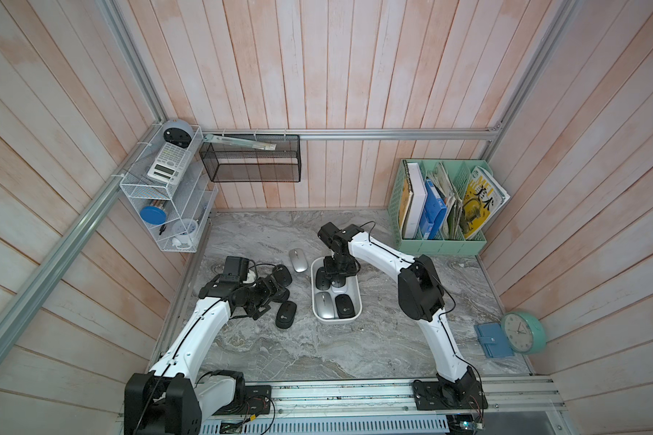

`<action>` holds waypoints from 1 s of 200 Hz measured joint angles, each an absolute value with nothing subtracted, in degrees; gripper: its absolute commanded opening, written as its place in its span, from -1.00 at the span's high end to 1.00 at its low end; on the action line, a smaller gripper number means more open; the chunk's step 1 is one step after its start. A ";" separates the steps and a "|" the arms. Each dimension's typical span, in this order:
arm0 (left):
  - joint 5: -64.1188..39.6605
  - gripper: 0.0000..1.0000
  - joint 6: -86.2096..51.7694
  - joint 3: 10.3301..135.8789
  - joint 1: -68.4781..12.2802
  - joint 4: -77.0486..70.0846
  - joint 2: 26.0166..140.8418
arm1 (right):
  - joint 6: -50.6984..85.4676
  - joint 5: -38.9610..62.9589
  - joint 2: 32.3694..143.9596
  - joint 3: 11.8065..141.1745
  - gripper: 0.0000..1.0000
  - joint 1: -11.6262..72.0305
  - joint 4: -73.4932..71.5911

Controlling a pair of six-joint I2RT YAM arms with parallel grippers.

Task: Put the mouse in the storage box
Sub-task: Place the mouse in the storage box.

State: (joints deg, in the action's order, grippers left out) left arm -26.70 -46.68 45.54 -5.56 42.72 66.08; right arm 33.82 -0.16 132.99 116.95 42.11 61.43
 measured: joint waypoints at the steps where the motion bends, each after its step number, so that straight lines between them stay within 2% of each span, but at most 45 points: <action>1: -26.59 -0.63 -46.61 45.54 -5.56 42.81 66.08 | 33.82 -0.16 132.99 116.95 -0.15 42.11 61.43; 123: -23.33 -0.63 -44.73 45.54 -5.58 47.97 65.56 | 32.75 -1.93 136.25 123.07 -0.39 42.04 63.29; 200: -20.38 -0.66 -42.83 46.61 -8.51 51.29 68.12 | 31.81 -2.85 134.72 120.84 -0.53 42.00 62.17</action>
State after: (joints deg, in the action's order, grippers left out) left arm -20.38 -42.83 46.61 -8.51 51.29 68.12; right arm 31.81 -2.85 134.72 120.84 42.00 62.17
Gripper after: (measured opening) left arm 0.828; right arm 0.760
